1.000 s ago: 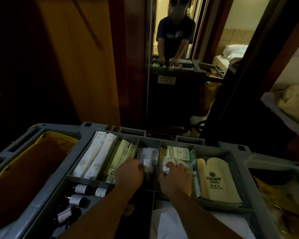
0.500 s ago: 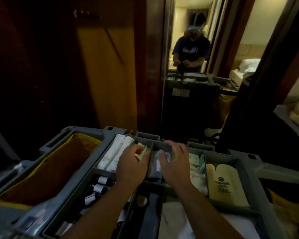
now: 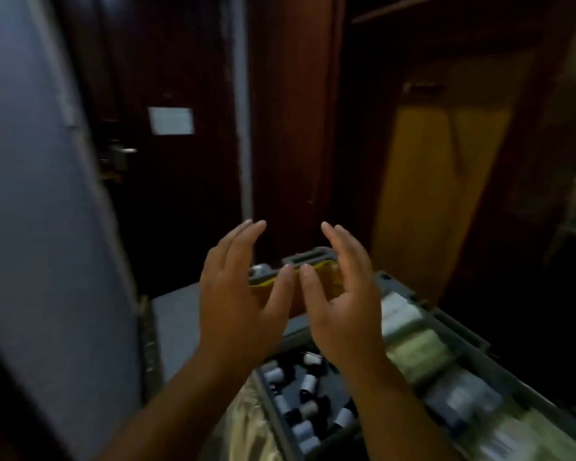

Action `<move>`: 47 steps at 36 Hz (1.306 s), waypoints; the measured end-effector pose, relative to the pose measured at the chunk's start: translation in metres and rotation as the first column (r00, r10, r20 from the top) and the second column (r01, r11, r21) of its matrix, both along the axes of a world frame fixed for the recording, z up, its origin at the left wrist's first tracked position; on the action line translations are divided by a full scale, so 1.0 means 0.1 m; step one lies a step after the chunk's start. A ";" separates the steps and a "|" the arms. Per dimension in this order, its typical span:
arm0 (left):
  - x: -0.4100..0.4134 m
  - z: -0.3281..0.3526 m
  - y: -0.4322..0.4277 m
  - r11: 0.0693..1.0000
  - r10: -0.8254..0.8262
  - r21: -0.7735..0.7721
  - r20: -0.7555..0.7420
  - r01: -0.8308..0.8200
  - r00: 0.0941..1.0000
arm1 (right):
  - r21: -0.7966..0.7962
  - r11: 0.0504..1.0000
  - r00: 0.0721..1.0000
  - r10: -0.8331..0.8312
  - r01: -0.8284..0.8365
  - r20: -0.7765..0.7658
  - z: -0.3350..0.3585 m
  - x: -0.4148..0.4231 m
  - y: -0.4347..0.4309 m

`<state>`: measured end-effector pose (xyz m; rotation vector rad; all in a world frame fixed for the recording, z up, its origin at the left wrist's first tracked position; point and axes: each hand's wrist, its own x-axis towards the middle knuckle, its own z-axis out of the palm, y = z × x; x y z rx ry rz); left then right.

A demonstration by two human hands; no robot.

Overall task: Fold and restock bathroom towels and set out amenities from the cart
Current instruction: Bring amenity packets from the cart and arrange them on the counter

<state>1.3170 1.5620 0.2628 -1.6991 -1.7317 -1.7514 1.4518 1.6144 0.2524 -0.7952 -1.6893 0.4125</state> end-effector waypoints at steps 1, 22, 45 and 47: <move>-0.12 0.03 -0.13 0.998 0.055 0.012 -0.008 -0.055 0.998 | 0.020 0.998 0.999 0.052 -0.052 -0.015 0.01 -0.15 -0.03; -2.46 0.24 -3.10 0.590 0.802 0.172 -0.012 -0.789 0.597 | 0.204 0.547 0.564 0.826 -0.812 0.027 0.29 -3.46 -2.32; -4.92 -0.33 -5.85 -0.038 0.999 -0.180 -0.031 -0.983 -0.032 | -0.056 -0.020 -0.023 0.998 -0.998 0.061 -0.28 -6.75 -5.01; -5.10 -0.35 -6.04 -0.107 0.994 -0.197 -0.046 -0.975 -0.100 | -0.070 -0.079 -0.084 0.993 -0.994 0.077 -0.30 -7.03 -5.24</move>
